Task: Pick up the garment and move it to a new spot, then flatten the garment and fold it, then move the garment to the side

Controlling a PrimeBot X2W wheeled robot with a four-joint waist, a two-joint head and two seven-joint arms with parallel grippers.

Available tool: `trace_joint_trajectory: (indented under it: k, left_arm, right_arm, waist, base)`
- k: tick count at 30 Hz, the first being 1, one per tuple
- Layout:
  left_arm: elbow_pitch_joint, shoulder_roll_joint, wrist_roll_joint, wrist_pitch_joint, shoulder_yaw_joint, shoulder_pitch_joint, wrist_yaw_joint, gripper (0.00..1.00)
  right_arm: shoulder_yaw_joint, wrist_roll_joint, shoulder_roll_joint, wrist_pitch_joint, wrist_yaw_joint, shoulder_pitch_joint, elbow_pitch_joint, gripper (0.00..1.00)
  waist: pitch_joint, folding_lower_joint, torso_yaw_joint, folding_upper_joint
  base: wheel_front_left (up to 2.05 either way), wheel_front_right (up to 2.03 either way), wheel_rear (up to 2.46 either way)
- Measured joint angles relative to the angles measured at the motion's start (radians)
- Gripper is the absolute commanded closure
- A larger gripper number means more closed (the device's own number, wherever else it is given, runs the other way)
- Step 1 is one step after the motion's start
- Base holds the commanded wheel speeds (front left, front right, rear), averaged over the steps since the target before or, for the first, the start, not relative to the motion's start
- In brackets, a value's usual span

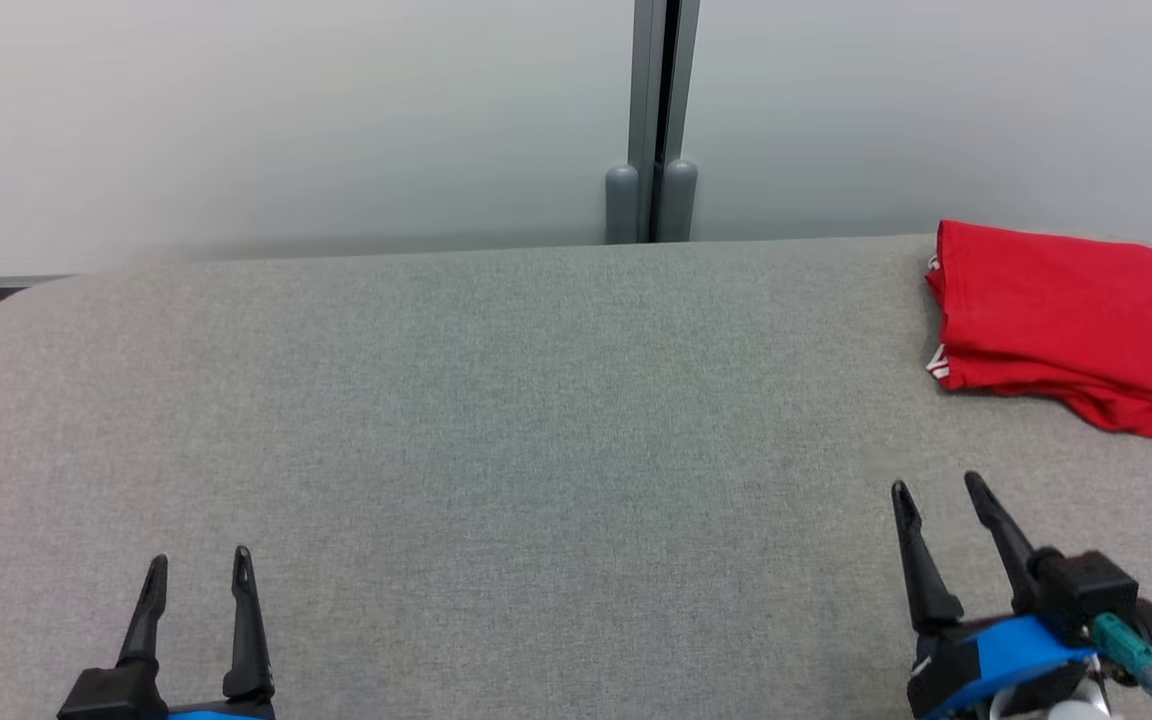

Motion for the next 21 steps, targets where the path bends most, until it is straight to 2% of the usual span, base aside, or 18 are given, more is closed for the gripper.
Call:
trace_joint_trajectory:
  k: [8,21]
  left_arm:
    - [0.031,-0.001,0.0,0.0,-0.021,0.01,-0.003,0.0]
    - [0.038,-0.002,-0.005,0.0,-0.034,0.006,-0.012,0.0]
  right_arm:
    - [-0.034,-0.013,0.03,0.0,0.0,0.106,-0.049,0.0]
    - [-0.038,-0.006,0.04,0.0,0.0,0.128,-0.053,0.0]
  waist:
    - [-0.042,0.0001,0.002,0.0001]
    - [-0.065,0.0002,-0.001,0.0003]
  base:
    - [0.0,0.0,0.0]
    - [0.0,0.0,0.0]
